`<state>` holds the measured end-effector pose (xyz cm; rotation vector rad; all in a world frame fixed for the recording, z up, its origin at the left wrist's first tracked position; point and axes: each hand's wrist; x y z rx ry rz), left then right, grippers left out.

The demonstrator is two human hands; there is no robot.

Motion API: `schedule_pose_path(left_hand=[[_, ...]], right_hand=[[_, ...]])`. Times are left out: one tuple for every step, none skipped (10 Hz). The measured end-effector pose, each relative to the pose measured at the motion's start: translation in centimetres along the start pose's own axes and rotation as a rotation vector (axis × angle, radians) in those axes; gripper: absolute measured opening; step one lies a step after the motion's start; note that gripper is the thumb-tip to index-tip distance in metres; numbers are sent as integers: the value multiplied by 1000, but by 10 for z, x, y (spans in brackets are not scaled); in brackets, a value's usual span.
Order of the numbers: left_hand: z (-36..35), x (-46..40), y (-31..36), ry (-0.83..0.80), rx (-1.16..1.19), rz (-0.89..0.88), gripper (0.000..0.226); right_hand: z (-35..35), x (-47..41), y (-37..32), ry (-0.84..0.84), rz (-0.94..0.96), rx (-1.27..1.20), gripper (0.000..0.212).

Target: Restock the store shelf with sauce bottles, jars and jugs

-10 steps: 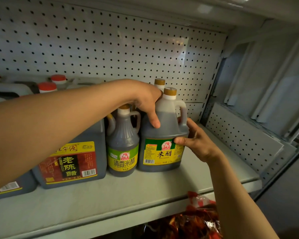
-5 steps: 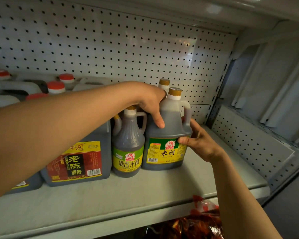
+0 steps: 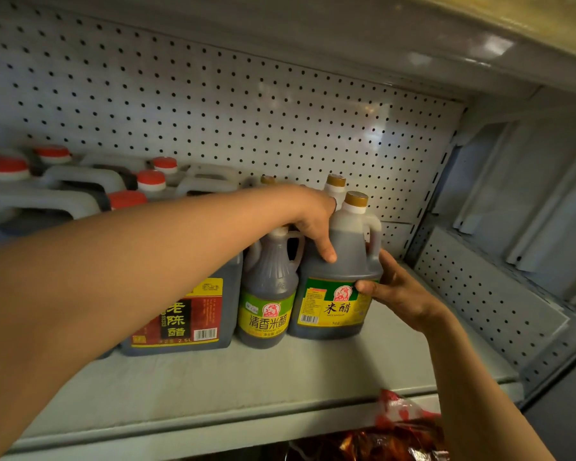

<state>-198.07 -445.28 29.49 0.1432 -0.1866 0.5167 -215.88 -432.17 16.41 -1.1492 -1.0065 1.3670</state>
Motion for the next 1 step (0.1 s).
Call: schedule_pose_path(left_hand=[[-4,14,2,92,34,-7,80]], right_hand=[[-9,9,-9,69,-43,73,65]])
Point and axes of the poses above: each hand's wrist, its own x-axis away from the middle knuckle, its own z-axis out of the back of the hand, y = z × x, and after that the axes turned 10 degrees about -y, right-handed
